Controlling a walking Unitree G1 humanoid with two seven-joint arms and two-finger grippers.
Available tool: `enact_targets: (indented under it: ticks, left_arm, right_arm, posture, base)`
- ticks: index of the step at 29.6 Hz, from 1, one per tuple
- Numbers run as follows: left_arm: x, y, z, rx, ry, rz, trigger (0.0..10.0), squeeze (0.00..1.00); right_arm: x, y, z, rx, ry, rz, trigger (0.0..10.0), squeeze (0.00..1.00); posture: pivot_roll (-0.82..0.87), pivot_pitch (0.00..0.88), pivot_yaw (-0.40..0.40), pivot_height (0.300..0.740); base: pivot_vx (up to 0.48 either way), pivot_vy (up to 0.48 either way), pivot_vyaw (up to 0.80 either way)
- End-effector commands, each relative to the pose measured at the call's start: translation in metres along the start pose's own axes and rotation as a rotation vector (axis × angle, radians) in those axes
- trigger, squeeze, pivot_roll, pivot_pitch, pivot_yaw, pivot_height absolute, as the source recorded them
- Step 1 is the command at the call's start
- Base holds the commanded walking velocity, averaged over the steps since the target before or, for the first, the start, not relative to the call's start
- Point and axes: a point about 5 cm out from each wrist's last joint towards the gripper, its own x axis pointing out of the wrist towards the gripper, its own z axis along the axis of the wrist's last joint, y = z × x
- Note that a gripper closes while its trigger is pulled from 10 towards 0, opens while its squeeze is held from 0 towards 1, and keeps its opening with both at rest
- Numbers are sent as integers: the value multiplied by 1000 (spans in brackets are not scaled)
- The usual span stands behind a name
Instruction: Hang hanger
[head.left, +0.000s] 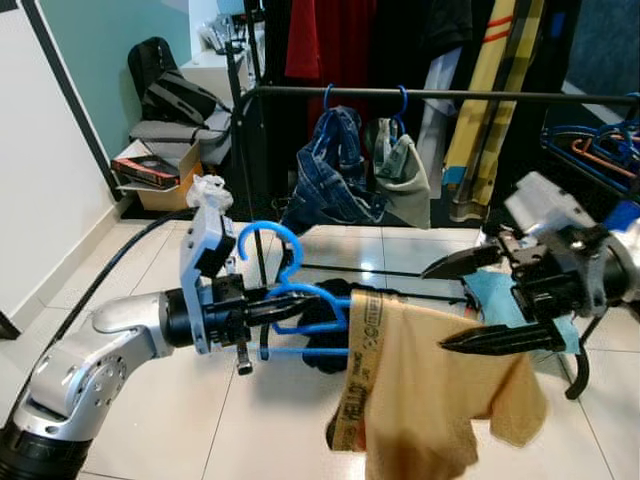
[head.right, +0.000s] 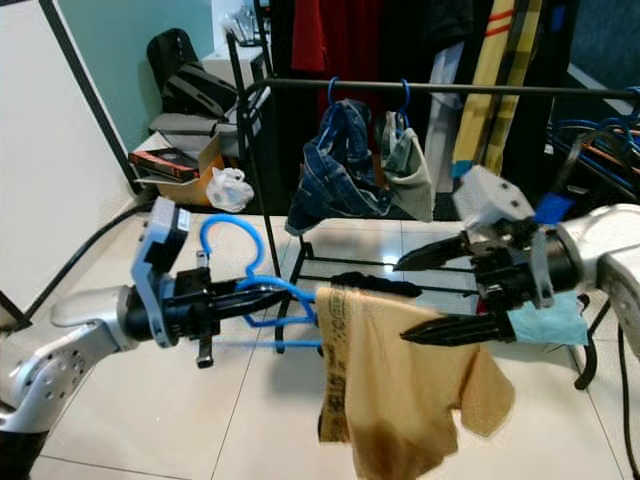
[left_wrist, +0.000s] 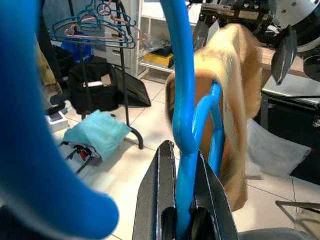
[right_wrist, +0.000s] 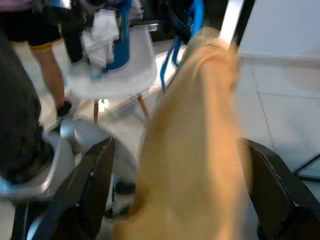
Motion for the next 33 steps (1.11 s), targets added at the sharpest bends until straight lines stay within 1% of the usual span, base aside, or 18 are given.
enact_targets:
  ticks: [1,5,6,8,10,11,12,14,15,16,17,19,24,25,27,28,30,33]
  left_arm:
    - [-3,2,2,15,9,9,0,0]
    - [-4,2,2,17,9,10,0,0]
    - [-3,4,3,23,1,15,0,0]
    - [-3,4,3,23,1,15,0,0]
    - [-3,5,5,27,-7,17,0,0]
    - [-3,5,5,27,-7,17,0,0]
    - [-3,5,6,29,-11,17,0,0]
    - [-3,5,6,29,-11,17,0,0]
    - [-4,5,8,31,-25,17,0,0]
    - [-4,5,8,31,-25,17,0,0]
    - [-5,5,11,34,-37,17,0,0]
    - [-6,5,13,38,-47,17,0,0]
    - [-8,6,16,43,-55,20,0,0]
    - [-9,7,18,48,-60,23,0,0]
    - [-9,7,18,48,-60,23,0,0]
    - [-11,9,19,55,-64,32,0,0]
    - [-11,9,19,55,-64,32,0,0]
    - [-18,12,21,64,-65,51,0,0]
  right_arm:
    - [1,3,5,-11,-27,13,10000,1000]
    - [1,5,4,-1,-37,13,10000,1000]
    - [3,10,-6,34,-12,12,10000,1000]
    - [3,10,-6,34,-12,12,10000,1000]
    - [6,11,-20,68,48,-27,10000,1000]
    - [6,11,-20,68,48,-27,10000,1000]
    - [7,11,-25,82,66,-45,10000,1000]
    - [7,11,-25,82,66,-45,10000,1000]
    - [7,11,-30,100,73,-56,10000,565]
    - [7,11,-30,100,73,-56,10000,565]
    - [9,12,-34,116,79,-61,10000,0]
    - [10,14,-36,136,73,-66,10000,0]
    - [11,14,-38,147,58,-76,10000,0]
    - [12,13,-38,151,36,-94,3686,0]
    - [12,13,-38,151,36,-94,3686,0]
    - [15,14,-38,162,18,-97,0,0]
    - [15,14,-38,162,18,-97,0,0]
    - [18,15,-38,165,-8,-113,0,0]
  posture:
    - [-128,0,42,740]
    - [-129,0,43,740]
    - [-132,0,45,740]
    - [-132,0,45,740]
    - [-131,0,46,740]
    - [-131,0,46,740]
    - [-131,0,47,740]
    - [-131,0,47,740]
    - [-130,0,46,740]
    - [-130,0,46,740]
    - [-129,0,47,740]
    - [-129,0,47,740]
    - [-132,0,47,740]
    - [-134,0,47,740]
    - [-134,0,47,740]
    - [-134,0,46,740]
    - [-134,0,46,740]
    - [-134,0,46,740]
  base:
    - [0,0,0]
    - [0,0,0]
    - [0,0,0]
    - [0,0,0]
    - [0,0,0]
    - [0,0,0]
    - [0,0,0]
    - [0,0,0]
    - [0,0,0]
    - [0,0,0]
    - [0,0,0]
    - [0,0,0]
    - [0,0,0]
    - [0,0,0]
    - [0,0,0]
    - [0,0,0]
    - [0,0,0]
    - [0,0,0]
